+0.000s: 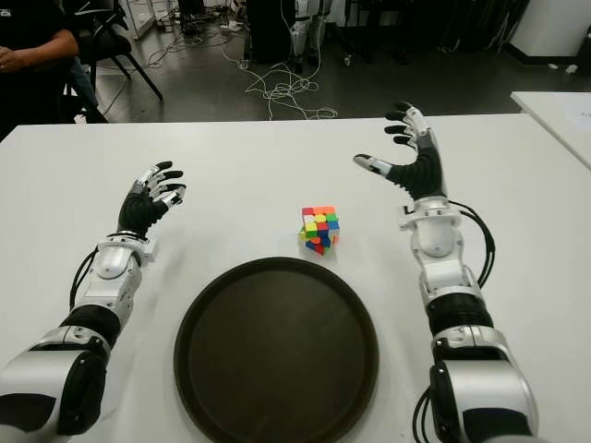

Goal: Pick up the Rubik's Cube and put it in the plate

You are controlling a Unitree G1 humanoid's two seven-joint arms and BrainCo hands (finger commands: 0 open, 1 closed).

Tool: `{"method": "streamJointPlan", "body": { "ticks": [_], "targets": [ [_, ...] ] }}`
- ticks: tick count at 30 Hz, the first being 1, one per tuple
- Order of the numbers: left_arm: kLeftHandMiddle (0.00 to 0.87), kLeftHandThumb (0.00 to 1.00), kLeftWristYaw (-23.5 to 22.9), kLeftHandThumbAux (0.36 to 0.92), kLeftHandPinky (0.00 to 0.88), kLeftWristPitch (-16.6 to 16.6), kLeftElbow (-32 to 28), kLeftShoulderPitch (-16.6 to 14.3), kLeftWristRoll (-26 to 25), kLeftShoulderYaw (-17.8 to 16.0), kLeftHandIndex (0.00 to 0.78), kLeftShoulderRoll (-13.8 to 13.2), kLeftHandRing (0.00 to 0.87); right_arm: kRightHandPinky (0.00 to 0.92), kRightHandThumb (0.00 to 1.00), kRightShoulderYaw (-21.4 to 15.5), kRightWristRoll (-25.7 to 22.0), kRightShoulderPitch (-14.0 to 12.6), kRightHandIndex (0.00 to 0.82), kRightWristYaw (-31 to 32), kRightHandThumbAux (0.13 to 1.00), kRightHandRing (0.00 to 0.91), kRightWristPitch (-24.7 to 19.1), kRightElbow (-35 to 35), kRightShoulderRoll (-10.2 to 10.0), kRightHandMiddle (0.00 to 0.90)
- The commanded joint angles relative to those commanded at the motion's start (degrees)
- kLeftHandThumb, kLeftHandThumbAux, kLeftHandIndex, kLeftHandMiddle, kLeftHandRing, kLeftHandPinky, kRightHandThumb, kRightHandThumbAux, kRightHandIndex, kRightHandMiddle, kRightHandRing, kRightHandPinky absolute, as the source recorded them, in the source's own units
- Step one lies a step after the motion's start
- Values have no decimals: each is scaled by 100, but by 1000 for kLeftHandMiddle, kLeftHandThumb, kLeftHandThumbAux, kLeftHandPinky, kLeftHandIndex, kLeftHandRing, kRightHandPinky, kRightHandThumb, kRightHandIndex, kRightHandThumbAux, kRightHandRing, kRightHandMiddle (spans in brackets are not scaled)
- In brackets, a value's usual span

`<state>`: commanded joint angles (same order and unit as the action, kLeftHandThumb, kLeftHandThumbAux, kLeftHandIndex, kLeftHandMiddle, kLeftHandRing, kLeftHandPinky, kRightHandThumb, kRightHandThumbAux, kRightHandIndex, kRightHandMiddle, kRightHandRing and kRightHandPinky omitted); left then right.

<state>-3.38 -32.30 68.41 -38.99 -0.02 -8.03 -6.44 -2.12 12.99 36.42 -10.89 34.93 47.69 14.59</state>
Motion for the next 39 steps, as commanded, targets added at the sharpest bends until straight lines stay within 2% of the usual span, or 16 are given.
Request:
{"method": "streamJointPlan", "body": {
  "ticks": [5, 7, 12, 15, 20, 30, 36, 39],
  "targets": [
    [257, 25, 26, 776, 344, 40, 3, -12, 2, 1, 186, -2, 283, 303, 2, 126, 111, 164, 190, -111, 780, 276, 288, 321, -48, 263],
    [253, 28, 30, 781, 337, 68, 3, -17, 3, 3, 181, -6, 280, 316, 7, 201, 137, 200, 202, -141, 800, 288, 436, 511, -161, 273],
    [247, 26, 10, 780, 331, 102, -3, -17, -9, -5, 172, -12, 277, 321, 13, 247, -13, 268, 227, 96, 830, 301, 703, 703, -191, 286],
    [247, 28, -8, 786, 333, 95, -7, -8, -14, -7, 172, -16, 277, 312, 4, 298, -60, 261, 216, 294, 822, 290, 829, 763, -230, 274],
    [255, 45, 15, 779, 336, 66, -17, 2, 0, 2, 179, -15, 284, 282, 0, 472, -45, 252, 194, 772, 822, 258, 876, 733, -183, 245],
    [256, 40, 20, 782, 349, 32, -12, 10, 6, 2, 182, -24, 286, 187, 0, 1107, 622, 232, 159, 1466, 740, 193, 797, 467, 339, 188],
    [251, 17, 6, 774, 346, 18, -11, 12, 4, 2, 181, -25, 282, 157, 0, 1372, 868, 193, 125, 1731, 708, 165, 695, 232, 532, 154],
    [253, 43, 1, 780, 343, 11, -13, 12, 2, 2, 183, -23, 281, 145, 0, 1532, 1055, 129, 127, 1861, 708, 158, 543, -65, 671, 151]
  ]
}}
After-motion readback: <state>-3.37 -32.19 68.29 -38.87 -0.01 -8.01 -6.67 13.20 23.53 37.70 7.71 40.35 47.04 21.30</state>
